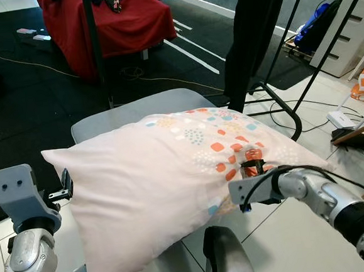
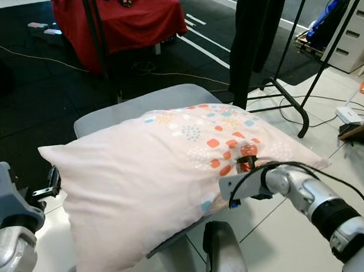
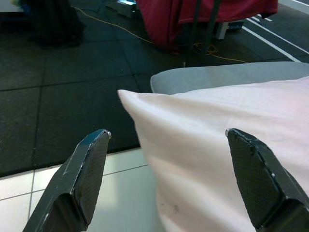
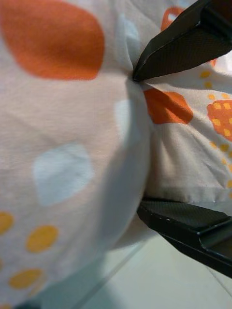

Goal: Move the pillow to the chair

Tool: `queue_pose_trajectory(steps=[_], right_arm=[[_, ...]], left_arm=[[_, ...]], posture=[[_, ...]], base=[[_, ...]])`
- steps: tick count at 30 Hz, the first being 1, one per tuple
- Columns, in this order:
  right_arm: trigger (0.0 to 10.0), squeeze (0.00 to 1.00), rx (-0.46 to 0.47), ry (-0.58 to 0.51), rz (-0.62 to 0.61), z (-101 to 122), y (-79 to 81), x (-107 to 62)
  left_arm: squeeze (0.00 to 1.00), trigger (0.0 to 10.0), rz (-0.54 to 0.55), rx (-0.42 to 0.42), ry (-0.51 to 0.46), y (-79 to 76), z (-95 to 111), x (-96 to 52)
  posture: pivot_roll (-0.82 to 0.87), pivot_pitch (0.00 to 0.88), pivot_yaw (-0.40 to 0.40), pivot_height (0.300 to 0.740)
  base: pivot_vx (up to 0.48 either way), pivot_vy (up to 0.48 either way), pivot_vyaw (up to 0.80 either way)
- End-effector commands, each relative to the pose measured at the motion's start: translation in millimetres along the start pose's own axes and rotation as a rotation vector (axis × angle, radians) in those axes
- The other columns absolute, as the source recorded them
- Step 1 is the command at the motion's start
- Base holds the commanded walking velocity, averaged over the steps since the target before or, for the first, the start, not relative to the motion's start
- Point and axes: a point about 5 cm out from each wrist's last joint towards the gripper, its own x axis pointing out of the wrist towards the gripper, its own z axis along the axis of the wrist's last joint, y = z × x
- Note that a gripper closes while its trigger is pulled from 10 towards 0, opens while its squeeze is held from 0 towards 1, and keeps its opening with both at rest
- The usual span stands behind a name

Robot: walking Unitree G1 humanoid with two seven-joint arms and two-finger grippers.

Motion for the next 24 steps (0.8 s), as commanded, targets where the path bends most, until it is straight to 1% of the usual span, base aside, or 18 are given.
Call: queue_pose_trajectory(steps=[1, 3, 5, 10, 11, 12, 13, 14, 15, 16, 17, 18, 19, 21, 24], right_arm=[[10.0, 0.00, -0.025, 0.032, -0.077, -3, 1.3, 2.8], [10.0, 0.00, -0.025, 0.032, -0.077, -3, 1.3, 2.8], [10.0, 0.00, -0.047, 0.063, -0.162, -4, 2.8, 7.6], [10.0, 0.00, -0.055, 0.073, -0.176, -5, 4.7, 8.8], [10.0, 0.00, -0.064, 0.084, -0.188, -7, 8.1, 10.6], [10.0, 0.00, -0.044, 0.111, -0.159, -12, 19.0, 11.7], [10.0, 0.00, -0.044, 0.111, -0.159, -12, 19.0, 11.7], [10.0, 0.00, 0.032, 0.136, -0.121, -17, 32.5, 12.8], [10.0, 0.00, 0.032, 0.136, -0.121, -17, 32.5, 12.8], [10.0, 0.00, 0.106, 0.157, -0.075, -21, 46.6, 12.9], [10.0, 0.00, 0.170, 0.175, -0.043, -23, 56.1, 12.5], [10.0, 0.00, 0.170, 0.175, -0.043, -23, 56.1, 12.5], [10.0, 0.00, 0.197, 0.187, -0.031, -25, 61.4, 12.4], [10.0, 0.00, 0.209, 0.197, -0.024, -26, 64.6, 12.0], [10.0, 0.00, 0.213, 0.206, -0.029, -28, 65.7, 11.5]], left_arm=[[0.00, 10.0, -0.003, -0.002, -0.003, -2.6, 0, -1.1], [0.00, 10.0, -0.003, -0.002, -0.003, -2.6, 0, -1.1], [0.00, 10.0, -0.002, -0.002, -0.007, -2.8, 1, -2.0], [0.00, 10.0, -0.001, -0.002, -0.009, -2.5, 2, -2.2], [0.00, 10.0, -0.001, -0.001, -0.011, -2.2, 3, -2.4], [0.00, 10.0, 0.000, -0.001, -0.018, -1.6, 5, -2.6], [0.00, 10.0, 0.000, -0.001, -0.018, -1.6, 5, -2.6], [0.00, 10.0, 0.001, -0.001, -0.023, -0.9, 7, -3.3], [0.00, 10.0, 0.001, -0.001, -0.023, -0.9, 7, -3.3], [0.00, 10.0, 0.001, 0.000, -0.025, -0.4, 7, -4.5], [0.00, 10.0, 0.002, 0.000, -0.026, -0.2, 8, -5.3], [0.00, 10.0, 0.002, 0.000, -0.026, -0.2, 8, -5.3], [0.00, 10.0, 0.001, 0.000, -0.025, -0.1, 7, -5.8], [0.00, 10.0, 0.001, 0.001, -0.026, 0.1, 8, -6.1], [0.00, 10.0, 0.001, 0.003, -0.028, 0.8, 9, -6.0]], posture=[[-0.12, 0.117, -0.135, 0.395], [-0.12, 0.117, -0.135, 0.395], [-0.12, 0.122, -0.134, 0.395], [-0.11, 0.126, -0.135, 0.395], [-0.11, 0.126, -0.135, 0.395], [-0.11, 0.132, -0.142, 0.395], [-0.11, 0.132, -0.142, 0.395], [-0.11, 0.138, -0.140, 0.395], [-0.11, 0.138, -0.140, 0.395], [-0.11, 0.144, -0.138, 0.395], [-0.11, 0.144, -0.138, 0.395], [-0.11, 0.144, -0.138, 0.395], [-0.11, 0.144, -0.138, 0.395], [-0.11, 0.148, -0.136, 0.395], [-0.10, 0.151, -0.134, 0.395]], base=[[0.000, 0.000, 0.00], [0.000, 0.000, 0.00], [0.000, 0.000, 0.00], [0.000, 0.000, 0.00], [0.000, 0.000, 0.00], [0.000, 0.000, 0.00], [0.000, 0.000, 0.00], [0.000, 0.000, 0.00], [0.000, 0.000, 0.00], [0.000, 0.000, 0.00], [0.000, 0.000, 0.00], [0.000, 0.000, 0.00], [0.000, 0.000, 0.00], [0.000, 0.000, 0.00], [0.000, 0.000, 0.00]])
